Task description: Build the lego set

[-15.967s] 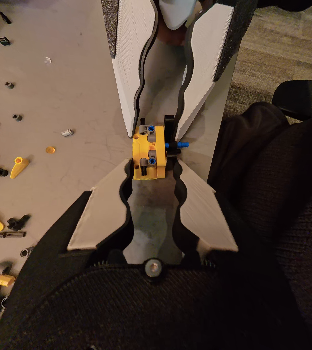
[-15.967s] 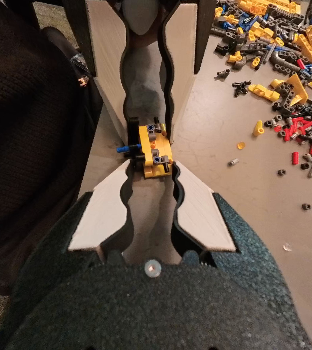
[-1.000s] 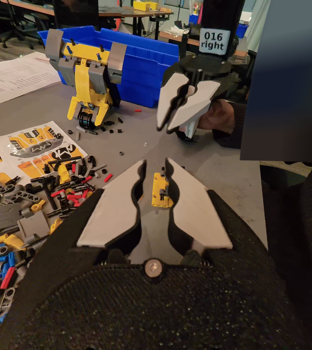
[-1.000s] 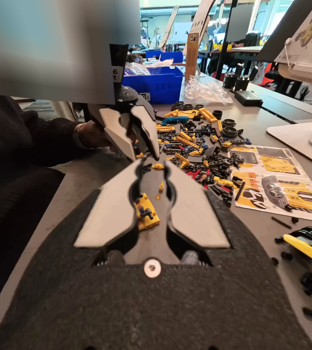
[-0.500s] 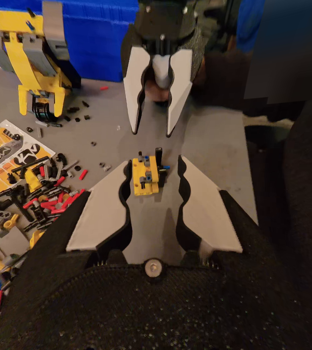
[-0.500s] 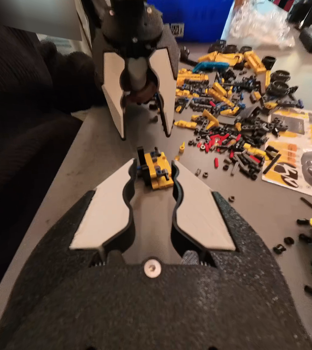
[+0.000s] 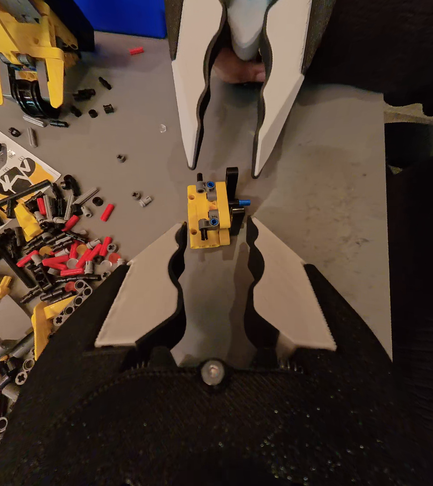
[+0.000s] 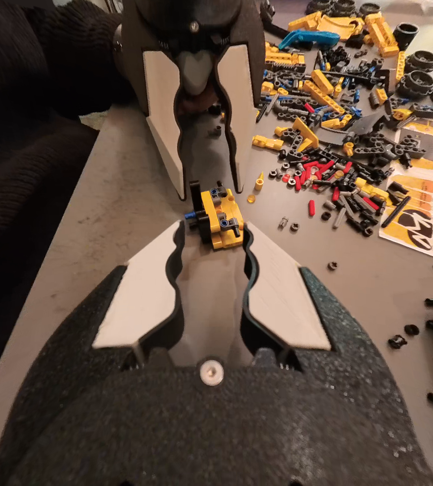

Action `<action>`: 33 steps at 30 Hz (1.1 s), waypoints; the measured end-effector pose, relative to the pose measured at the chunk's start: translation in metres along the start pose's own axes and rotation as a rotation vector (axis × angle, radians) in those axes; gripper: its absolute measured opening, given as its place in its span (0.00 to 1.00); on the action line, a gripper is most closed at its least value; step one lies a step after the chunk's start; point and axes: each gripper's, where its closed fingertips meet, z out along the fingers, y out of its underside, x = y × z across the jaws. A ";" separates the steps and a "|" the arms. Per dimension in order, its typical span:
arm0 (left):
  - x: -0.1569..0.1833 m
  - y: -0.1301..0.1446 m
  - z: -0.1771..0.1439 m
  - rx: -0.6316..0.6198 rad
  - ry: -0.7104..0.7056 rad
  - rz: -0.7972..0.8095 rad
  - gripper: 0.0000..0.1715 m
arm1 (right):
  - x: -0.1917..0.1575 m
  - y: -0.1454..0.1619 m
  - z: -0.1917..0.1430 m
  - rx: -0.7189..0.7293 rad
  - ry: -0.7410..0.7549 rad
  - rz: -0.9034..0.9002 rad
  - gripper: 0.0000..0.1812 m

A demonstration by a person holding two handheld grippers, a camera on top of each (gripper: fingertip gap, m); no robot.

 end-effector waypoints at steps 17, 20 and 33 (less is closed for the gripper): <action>0.000 0.006 0.008 -0.063 -0.022 0.032 0.21 | -0.003 0.017 0.011 -0.132 0.027 -0.032 0.17; -0.001 0.007 0.008 -0.064 -0.031 0.034 0.21 | -0.008 0.019 0.009 -0.139 -0.003 -0.035 0.17; -0.002 0.008 0.008 -0.070 -0.041 0.037 0.31 | -0.010 0.010 0.000 -0.062 -0.047 0.017 0.31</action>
